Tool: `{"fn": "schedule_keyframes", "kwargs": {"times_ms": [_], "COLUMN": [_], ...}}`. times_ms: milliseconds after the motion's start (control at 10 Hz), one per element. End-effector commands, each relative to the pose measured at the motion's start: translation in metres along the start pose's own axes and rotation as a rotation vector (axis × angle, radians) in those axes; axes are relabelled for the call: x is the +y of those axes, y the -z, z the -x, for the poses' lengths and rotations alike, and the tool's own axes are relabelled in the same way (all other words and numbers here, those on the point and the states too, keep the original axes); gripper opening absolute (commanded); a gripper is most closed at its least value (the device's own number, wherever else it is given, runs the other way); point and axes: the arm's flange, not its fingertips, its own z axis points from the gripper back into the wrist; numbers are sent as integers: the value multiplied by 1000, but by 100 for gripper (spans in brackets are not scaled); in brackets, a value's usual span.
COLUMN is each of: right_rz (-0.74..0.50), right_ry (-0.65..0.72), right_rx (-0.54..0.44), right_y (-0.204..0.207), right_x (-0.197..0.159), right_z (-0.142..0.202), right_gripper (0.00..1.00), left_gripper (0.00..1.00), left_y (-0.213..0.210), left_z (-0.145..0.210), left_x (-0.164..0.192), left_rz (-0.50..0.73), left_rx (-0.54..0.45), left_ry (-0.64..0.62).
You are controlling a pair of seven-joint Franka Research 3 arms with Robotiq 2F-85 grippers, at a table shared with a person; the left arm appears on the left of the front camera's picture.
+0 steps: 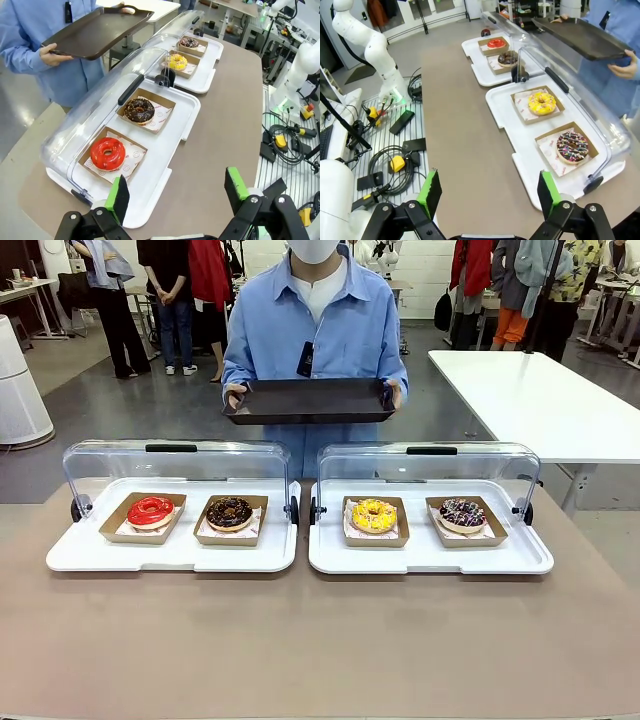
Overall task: Provide the desired donut to the person.
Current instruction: Pick up and lift the Paper togo box containing the Donut pointed at by the person.
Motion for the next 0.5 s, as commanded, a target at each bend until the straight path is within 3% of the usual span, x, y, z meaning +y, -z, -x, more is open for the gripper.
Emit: {"fn": "schedule_keyframes", "kwargs": {"times_ms": [0, 400], "right_rz": [-5, -5], "right_ry": [-8, -8], "right_rx": [-12, -12], "right_y": [0, 0], "right_x": [0, 0], "right_z": [-1, -1], "right_gripper": [100, 100], "left_gripper": [100, 100], "left_y": [0, 0], "left_z": [-3, -3], "left_x": [1, 1], "left_rz": [5, 5], "left_rx": [-22, -22], "left_ry": [0, 0]}}
